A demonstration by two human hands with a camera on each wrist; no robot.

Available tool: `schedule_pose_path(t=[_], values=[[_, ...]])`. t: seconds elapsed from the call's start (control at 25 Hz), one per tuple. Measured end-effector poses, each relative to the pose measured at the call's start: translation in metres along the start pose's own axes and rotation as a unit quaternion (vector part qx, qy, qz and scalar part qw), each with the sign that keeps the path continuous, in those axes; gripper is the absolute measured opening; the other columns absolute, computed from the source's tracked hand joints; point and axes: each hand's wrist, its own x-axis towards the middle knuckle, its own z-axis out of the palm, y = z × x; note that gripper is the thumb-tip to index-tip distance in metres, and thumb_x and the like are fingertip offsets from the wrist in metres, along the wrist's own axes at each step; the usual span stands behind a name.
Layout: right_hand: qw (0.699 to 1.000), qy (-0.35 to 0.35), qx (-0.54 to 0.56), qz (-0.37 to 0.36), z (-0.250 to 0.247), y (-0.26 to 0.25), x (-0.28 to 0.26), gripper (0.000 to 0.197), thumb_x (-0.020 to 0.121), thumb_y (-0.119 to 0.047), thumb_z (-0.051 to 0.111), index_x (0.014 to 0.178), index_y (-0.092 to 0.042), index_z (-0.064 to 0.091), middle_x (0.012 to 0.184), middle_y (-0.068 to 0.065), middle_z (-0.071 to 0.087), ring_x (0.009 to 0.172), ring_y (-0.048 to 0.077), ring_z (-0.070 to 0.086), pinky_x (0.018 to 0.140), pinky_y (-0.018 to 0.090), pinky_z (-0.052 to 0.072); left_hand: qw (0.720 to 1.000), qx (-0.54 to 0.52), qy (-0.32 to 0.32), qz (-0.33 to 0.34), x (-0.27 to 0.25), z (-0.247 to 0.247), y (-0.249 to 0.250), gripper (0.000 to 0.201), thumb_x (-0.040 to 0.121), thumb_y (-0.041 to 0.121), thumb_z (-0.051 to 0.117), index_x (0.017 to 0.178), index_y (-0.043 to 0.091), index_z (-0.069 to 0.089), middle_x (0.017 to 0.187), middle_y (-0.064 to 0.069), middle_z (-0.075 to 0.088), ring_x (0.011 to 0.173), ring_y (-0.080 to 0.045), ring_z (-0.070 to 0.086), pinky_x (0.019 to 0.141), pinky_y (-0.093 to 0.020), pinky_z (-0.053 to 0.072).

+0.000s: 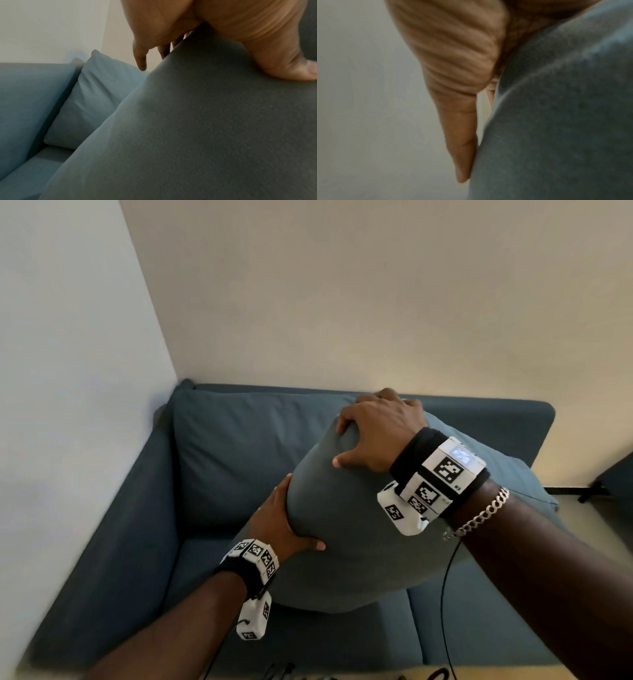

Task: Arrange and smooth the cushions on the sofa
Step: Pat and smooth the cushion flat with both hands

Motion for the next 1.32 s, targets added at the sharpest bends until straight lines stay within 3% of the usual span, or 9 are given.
schedule_pose_path(t=[0.28, 0.44, 0.6, 0.76, 0.92, 1.0, 1.08, 1.2, 1.32], values=[[0.996, 0.042, 0.068, -0.046, 0.033, 0.17, -0.041, 0.073, 0.061, -0.08, 0.076, 0.124, -0.048, 0.056, 0.14, -0.015, 0.049, 0.136, 0.025, 0.037, 0.103, 0.052, 0.037, 0.995, 0.073, 0.067, 0.017, 0.013, 0.093, 0.07, 0.151, 0.035, 0.081, 0.085, 0.16, 0.038, 0.013, 0.165, 0.009, 0.03, 0.152, -0.018, 0.031, 0.122, -0.051, 0.032], [0.996, 0.014, 0.077, -0.033, 0.073, 0.289, -0.057, 0.093, 0.057, -0.078, 0.081, 0.138, -0.053, 0.044, 0.155, -0.018, 0.036, 0.142, 0.03, 0.031, 0.108, 0.057, 0.037, 0.986, 0.155, 0.06, 0.016, 0.031, 0.162, 0.113, 0.15, 0.037, 0.088, 0.078, 0.16, 0.041, 0.008, 0.168, 0.013, 0.023, 0.157, -0.014, 0.018, 0.127, -0.051, 0.018], [0.994, -0.025, 0.1, 0.03, 0.113, 0.385, -0.062, 0.099, 0.051, -0.077, 0.084, 0.137, -0.056, 0.04, 0.157, -0.02, 0.034, 0.143, 0.033, 0.031, 0.11, 0.06, 0.038, 0.963, 0.268, 0.005, 0.029, 0.042, 0.199, 0.125, 0.144, 0.051, 0.078, 0.081, 0.16, 0.046, -0.008, 0.171, 0.019, 0.003, 0.159, -0.012, 0.003, 0.128, -0.051, 0.01], [0.974, -0.129, 0.118, 0.144, 0.169, 0.464, -0.07, 0.118, 0.037, -0.086, 0.082, 0.14, -0.056, 0.032, 0.157, -0.009, 0.038, 0.141, 0.038, 0.036, 0.112, 0.059, 0.038, 0.939, 0.339, -0.042, 0.037, 0.05, 0.218, 0.111, 0.14, 0.057, 0.075, 0.081, 0.158, 0.05, -0.013, 0.17, 0.021, -0.005, 0.159, -0.012, 0.001, 0.126, -0.053, 0.009], [0.949, -0.23, 0.1, 0.192, 0.217, 0.513, -0.093, 0.127, 0.033, -0.092, 0.077, 0.145, -0.063, 0.024, 0.164, -0.011, 0.022, 0.15, 0.045, 0.017, 0.118, 0.071, 0.021, 0.926, 0.365, -0.057, 0.078, 0.058, 0.225, 0.102, 0.137, 0.048, 0.088, 0.071, 0.161, 0.046, 0.009, 0.17, 0.015, 0.016, 0.158, -0.016, 0.015, 0.124, -0.056, 0.012], [0.949, -0.222, 0.085, 0.207, 0.227, 0.521, -0.102, 0.125, 0.04, -0.088, 0.079, 0.147, -0.063, 0.02, 0.168, -0.012, 0.008, 0.155, 0.045, -0.003, 0.117, 0.079, 0.008, 0.927, 0.36, -0.048, 0.096, 0.065, 0.233, 0.106, 0.13, 0.045, 0.096, 0.061, 0.158, 0.04, 0.03, 0.164, 0.01, 0.036, 0.153, -0.018, 0.03, 0.121, -0.058, 0.018], [0.964, -0.195, 0.036, 0.177, 0.232, 0.513, -0.102, 0.129, 0.047, -0.082, 0.081, 0.153, -0.058, 0.011, 0.169, -0.015, -0.006, 0.155, 0.039, -0.02, 0.112, 0.075, -0.009, 0.939, 0.331, -0.014, 0.089, 0.074, 0.239, 0.114, 0.118, 0.049, 0.1, 0.054, 0.149, 0.037, 0.048, 0.153, 0.008, 0.051, 0.145, -0.019, 0.042, 0.119, -0.056, 0.019], [0.982, -0.139, 0.046, 0.121, 0.248, 0.497, -0.088, 0.113, 0.063, -0.066, 0.085, 0.156, -0.046, 0.024, 0.168, -0.014, 0.02, 0.159, 0.023, -0.002, 0.12, 0.063, -0.012, 0.953, 0.284, 0.079, 0.065, 0.097, 0.248, 0.124, 0.085, 0.056, 0.095, 0.052, 0.118, 0.039, 0.068, 0.124, 0.011, 0.069, 0.122, -0.018, 0.061, 0.113, -0.049, 0.023], [0.987, -0.026, 0.12, 0.108, 0.264, 0.505, -0.075, 0.059, 0.076, -0.049, 0.082, 0.128, -0.027, 0.065, 0.137, 0.0, 0.063, 0.14, 0.027, 0.048, 0.123, 0.043, 0.017, 0.96, 0.249, 0.107, 0.069, 0.128, 0.262, 0.145, 0.048, 0.071, 0.079, 0.048, 0.079, 0.035, 0.063, 0.085, 0.013, 0.062, 0.092, -0.019, 0.067, 0.096, -0.048, 0.032]])
